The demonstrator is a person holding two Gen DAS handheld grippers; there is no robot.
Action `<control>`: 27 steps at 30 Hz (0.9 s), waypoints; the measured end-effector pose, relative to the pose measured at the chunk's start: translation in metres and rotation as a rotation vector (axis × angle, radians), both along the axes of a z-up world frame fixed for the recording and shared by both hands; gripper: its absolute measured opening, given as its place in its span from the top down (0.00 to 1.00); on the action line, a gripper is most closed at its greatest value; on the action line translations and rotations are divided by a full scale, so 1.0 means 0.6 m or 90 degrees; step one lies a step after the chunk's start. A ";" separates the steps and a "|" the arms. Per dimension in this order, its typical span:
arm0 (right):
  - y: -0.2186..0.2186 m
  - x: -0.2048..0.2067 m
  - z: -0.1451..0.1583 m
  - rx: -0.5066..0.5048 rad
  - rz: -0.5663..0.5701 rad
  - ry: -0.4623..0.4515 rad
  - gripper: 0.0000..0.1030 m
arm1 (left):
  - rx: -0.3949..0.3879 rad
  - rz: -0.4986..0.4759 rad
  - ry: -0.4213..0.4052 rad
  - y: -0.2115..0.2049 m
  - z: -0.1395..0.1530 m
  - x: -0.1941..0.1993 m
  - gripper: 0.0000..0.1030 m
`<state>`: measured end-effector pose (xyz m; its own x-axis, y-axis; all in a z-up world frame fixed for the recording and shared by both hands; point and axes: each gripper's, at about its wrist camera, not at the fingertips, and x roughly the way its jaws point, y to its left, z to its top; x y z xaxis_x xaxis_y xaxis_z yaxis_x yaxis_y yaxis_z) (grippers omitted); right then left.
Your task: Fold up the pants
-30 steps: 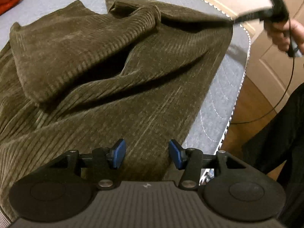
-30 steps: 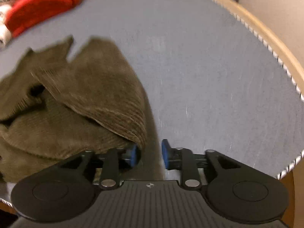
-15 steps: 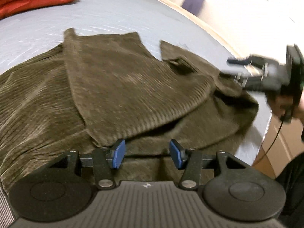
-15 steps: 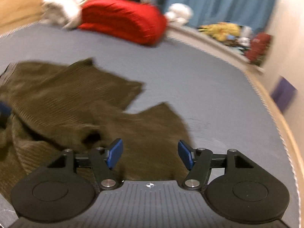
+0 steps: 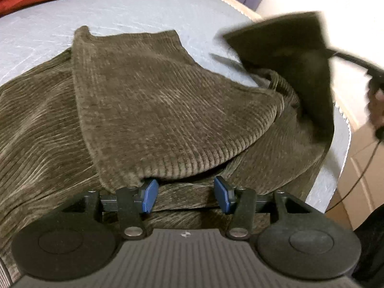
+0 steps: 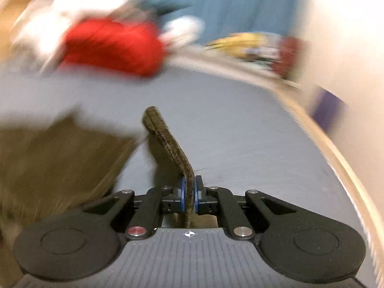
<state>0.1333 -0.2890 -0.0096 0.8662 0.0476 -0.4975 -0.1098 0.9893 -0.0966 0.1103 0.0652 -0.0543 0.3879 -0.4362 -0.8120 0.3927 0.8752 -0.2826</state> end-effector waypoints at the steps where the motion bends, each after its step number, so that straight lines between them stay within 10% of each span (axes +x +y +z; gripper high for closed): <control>1: -0.064 -0.012 0.017 0.060 -0.081 -0.019 0.93 | 0.008 -0.006 -0.001 -0.006 -0.001 0.003 0.45; 4: -0.242 -0.066 0.003 0.197 -0.353 -0.006 0.94 | 0.013 -0.007 -0.008 -0.017 0.002 0.012 0.45; 9: -0.428 -0.169 -0.148 0.357 -0.696 0.198 0.93 | -0.002 0.014 -0.048 -0.026 0.015 0.025 0.45; 16: -0.462 -0.179 -0.165 0.422 -0.640 0.158 0.93 | 0.015 -0.001 -0.094 -0.054 0.029 0.066 0.49; 17: -0.465 -0.170 -0.156 0.408 -0.624 0.146 0.93 | 0.015 0.001 -0.122 -0.058 0.042 0.089 0.65; 20: -0.448 -0.155 -0.143 0.387 -0.609 0.132 0.93 | -0.098 0.210 -0.313 -0.009 0.121 0.127 0.80; 22: -0.447 -0.148 -0.134 0.378 -0.608 0.129 0.93 | -0.189 0.280 -0.330 0.021 0.157 0.128 0.78; 27: -0.459 -0.154 -0.160 0.362 -0.621 0.147 0.93 | -0.127 0.137 -0.297 -0.031 0.140 0.081 0.59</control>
<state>0.0411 -0.5647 -0.1055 0.5488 -0.3247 -0.7703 0.7691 0.5572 0.3131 0.1588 0.0464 0.0295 0.7840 -0.4352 -0.4427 0.3342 0.8968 -0.2898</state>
